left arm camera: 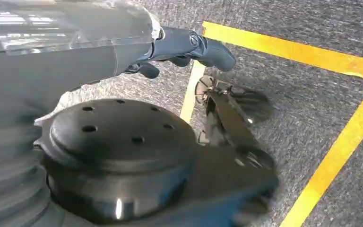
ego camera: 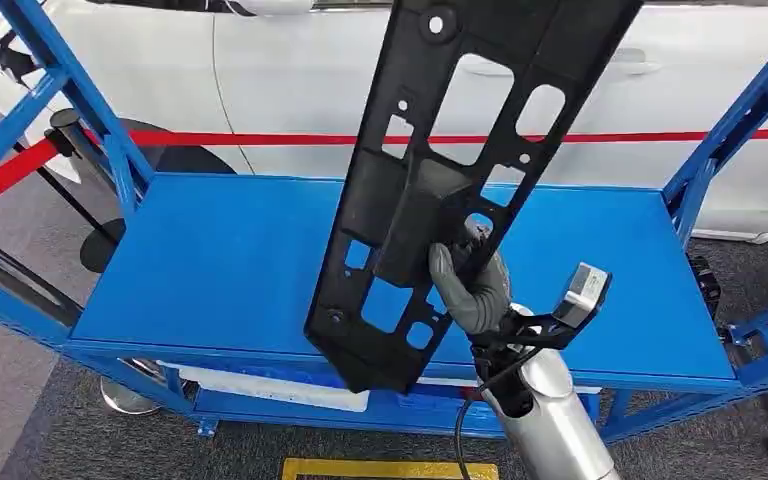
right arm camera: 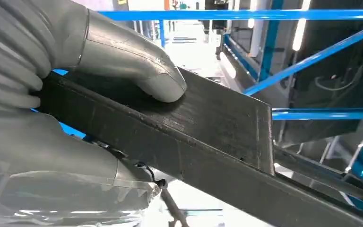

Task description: Take the parts from the cabinet and place them on the table.

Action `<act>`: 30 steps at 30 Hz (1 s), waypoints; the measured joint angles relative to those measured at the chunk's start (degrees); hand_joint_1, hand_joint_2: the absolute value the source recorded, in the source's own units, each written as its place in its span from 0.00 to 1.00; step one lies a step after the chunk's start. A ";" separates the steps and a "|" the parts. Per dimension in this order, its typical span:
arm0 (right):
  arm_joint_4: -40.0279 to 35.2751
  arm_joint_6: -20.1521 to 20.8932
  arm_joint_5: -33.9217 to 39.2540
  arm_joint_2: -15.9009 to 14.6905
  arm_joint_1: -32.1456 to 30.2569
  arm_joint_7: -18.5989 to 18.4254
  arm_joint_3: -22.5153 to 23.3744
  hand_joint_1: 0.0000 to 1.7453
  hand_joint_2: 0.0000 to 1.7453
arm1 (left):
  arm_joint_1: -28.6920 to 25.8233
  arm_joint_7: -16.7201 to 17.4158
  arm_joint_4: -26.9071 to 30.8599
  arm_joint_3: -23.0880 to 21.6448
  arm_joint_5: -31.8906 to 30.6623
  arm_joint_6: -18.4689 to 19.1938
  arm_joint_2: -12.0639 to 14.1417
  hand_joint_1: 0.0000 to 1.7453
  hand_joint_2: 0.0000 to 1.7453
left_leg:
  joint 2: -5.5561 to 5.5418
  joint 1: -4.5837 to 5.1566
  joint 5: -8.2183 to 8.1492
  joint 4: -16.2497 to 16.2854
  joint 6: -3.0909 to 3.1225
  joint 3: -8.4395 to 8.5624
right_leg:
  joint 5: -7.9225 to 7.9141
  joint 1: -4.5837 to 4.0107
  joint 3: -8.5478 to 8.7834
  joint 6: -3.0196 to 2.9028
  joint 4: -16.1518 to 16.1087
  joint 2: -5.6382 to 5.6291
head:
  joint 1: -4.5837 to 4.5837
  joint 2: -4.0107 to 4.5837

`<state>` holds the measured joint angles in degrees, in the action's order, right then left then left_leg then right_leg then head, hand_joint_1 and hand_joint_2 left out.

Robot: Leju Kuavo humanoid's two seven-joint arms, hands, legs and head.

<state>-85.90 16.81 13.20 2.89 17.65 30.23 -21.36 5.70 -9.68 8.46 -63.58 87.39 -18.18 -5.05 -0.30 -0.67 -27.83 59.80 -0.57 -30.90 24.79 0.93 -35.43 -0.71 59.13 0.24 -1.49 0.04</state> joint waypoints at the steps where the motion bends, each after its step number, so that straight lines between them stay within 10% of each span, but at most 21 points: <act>1: 0.09 0.02 0.00 0.02 -0.60 -0.02 0.00 1.00 1.00 | 0.12 0.00 -0.02 0.00 -0.02 0.04 0.09 0.00 1.00 | -0.07 0.38 -0.61 -1.83 0.14 0.61 | -0.14 -0.38 -0.21 0.31 0.20 -0.02 | 0.02 0.00; 5: 1.07 0.37 0.00 0.33 -2.77 -0.11 0.00 1.00 1.00 | -0.09 -0.04 0.00 0.00 -0.40 0.04 0.15 0.00 1.00 | -0.17 0.39 0.74 -1.95 1.35 -0.22 | -1.23 -0.29 -0.57 1.92 -0.10 0.00 | 0.09 0.00; 9: 1.95 0.44 0.04 0.33 -4.18 0.00 0.33 1.00 1.00 | 0.13 0.18 0.00 -0.11 -0.77 0.20 0.17 0.00 1.00 | 0.18 0.32 2.48 -2.27 2.55 -1.89 | 8.67 0.00 -4.51 2.41 11.05 -0.21 | 0.24 0.00; 11: 2.36 0.44 0.04 0.33 -5.24 0.00 0.59 1.00 1.00 | 0.09 0.35 0.00 -0.37 -0.90 0.22 0.24 0.00 1.00 | 0.19 0.46 3.14 -2.08 2.57 -2.99 | 10.65 0.00 -5.56 2.55 16.55 -0.20 | 0.24 0.00; 15: 2.75 0.42 -0.50 0.33 -6.52 0.00 0.64 1.00 1.00 | 0.11 0.57 0.00 -0.74 -0.99 0.22 0.26 0.00 1.00 | 0.09 0.52 3.91 -1.04 2.05 -4.78 | 4.72 -0.02 4.31 1.87 3.18 -0.20 | 0.24 0.00; 16: 2.75 0.39 -0.57 0.33 -6.56 0.00 0.64 1.00 1.00 | 0.12 0.63 0.00 -0.83 -1.03 0.22 0.26 0.00 1.00 | 0.10 0.59 4.13 -0.89 1.73 -5.14 | 6.34 -0.16 6.29 1.46 -0.44 -0.23 | 0.22 0.00; 21: 2.71 0.20 -1.01 0.37 -7.86 0.13 0.68 1.00 1.00 | 0.07 1.20 -0.04 -1.31 -1.40 0.22 0.39 0.00 1.00 | -0.02 0.68 5.07 -0.76 0.12 -5.73 | 3.73 -0.08 5.05 -0.04 -0.81 0.03 | 0.24 0.00; 23: 2.58 -0.04 -1.01 0.57 -8.19 0.13 0.70 1.00 1.00 | -0.01 1.31 -0.04 -1.42 -1.70 0.26 0.41 0.00 1.00 | 0.04 0.39 -0.61 3.92 -0.39 -7.52 | 2.70 -0.18 3.80 -1.06 -0.78 0.17 | -0.04 0.00; 26: 2.36 -0.09 -1.01 0.61 -8.97 0.13 0.85 1.00 1.00 | -0.02 1.36 -0.04 -1.62 -1.82 0.35 0.52 0.00 1.00 | 0.04 0.14 -7.03 15.31 -1.08 -10.06 | 1.17 -0.35 1.60 -1.12 -0.64 0.25 | -0.04 0.00; 28: 2.14 -0.07 -0.92 0.61 -9.88 0.13 1.18 1.00 1.00 | -0.02 1.36 -0.04 -1.86 -1.86 0.37 0.55 0.00 1.00 | 0.04 0.08 -4.35 14.69 -1.14 -7.78 | 0.17 -0.36 0.09 -0.93 -0.37 0.30 | -0.06 0.00; 30: 1.36 0.30 -0.24 0.66 -10.96 0.11 1.66 1.00 1.00 | 0.03 1.36 -0.04 -1.99 -1.97 0.37 0.59 0.00 1.00 | 0.04 0.10 -0.62 5.69 -0.67 -1.03 | -0.72 -0.41 -1.07 -0.60 -0.20 0.29 | -0.07 0.00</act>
<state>-84.54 17.11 12.96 3.54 6.69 30.34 -19.69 5.73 -8.33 8.41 -65.57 85.42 -17.81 -4.46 -0.27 -0.58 -28.45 65.48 -1.23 -31.92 24.07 0.52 -36.50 -1.31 58.94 0.53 -1.55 0.04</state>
